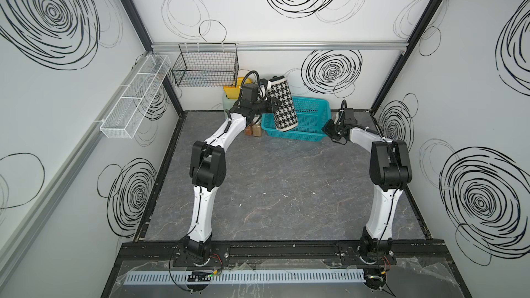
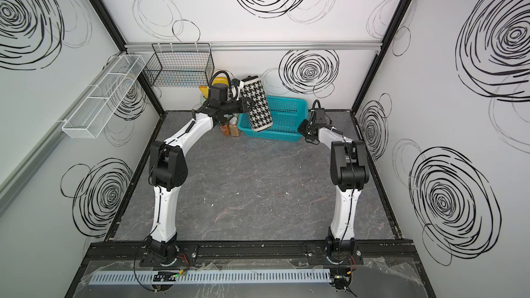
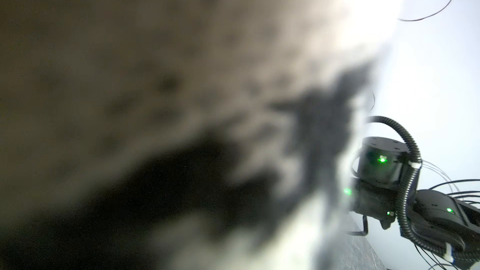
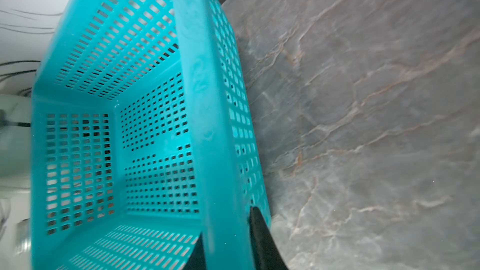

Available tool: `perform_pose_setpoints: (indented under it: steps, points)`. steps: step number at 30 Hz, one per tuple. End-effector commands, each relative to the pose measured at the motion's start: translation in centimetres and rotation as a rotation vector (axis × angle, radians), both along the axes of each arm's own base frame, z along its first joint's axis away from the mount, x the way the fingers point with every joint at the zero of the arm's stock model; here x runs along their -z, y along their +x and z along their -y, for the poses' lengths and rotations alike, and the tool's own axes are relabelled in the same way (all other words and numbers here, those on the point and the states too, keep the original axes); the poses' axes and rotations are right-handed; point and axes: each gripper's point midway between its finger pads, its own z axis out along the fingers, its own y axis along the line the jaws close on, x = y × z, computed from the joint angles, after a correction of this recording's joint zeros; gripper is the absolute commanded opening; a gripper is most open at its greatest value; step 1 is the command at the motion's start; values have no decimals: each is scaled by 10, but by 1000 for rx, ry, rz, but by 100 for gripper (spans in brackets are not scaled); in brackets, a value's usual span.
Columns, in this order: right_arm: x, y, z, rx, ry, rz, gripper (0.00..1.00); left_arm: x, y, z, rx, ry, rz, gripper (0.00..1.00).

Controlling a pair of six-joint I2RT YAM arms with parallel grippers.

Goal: Roll up the scarf and place it into the basket
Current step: Move the basket to the center of the board.

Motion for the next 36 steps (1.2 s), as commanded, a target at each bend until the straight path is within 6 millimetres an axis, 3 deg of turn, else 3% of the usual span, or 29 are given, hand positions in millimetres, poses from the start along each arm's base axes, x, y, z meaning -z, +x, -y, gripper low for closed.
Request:
perform_pose_setpoints:
  steps: [1, 6, 11, 17, 22, 27, 31, 36]
  points:
    - [-1, -21, 9, 5, -44, -34, 8, -61, -7, -5, 6, -10, 111, 0]
    - [1, -57, 13, -6, -57, -71, 1, -52, -22, -3, 8, 15, 36, 0]
    - [-8, -80, 19, -16, -88, -80, 0, -42, -44, 7, 12, 64, -45, 0]
    - [-13, -94, 25, -32, -143, -69, 0, 3, -70, 2, -69, 217, -192, 0]
    - [-5, -119, 28, -60, -173, -82, 0, 35, -95, 8, -108, 370, -265, 0]
    - [-3, -152, 31, -87, -192, -78, 0, 46, -110, 14, -101, 403, -301, 0]
    - [3, -178, 34, -94, -208, -102, 0, 42, -120, 26, -85, 401, -308, 0]
    - [6, -195, 35, -92, -205, -102, 0, 60, -131, 21, -99, 466, -363, 0]
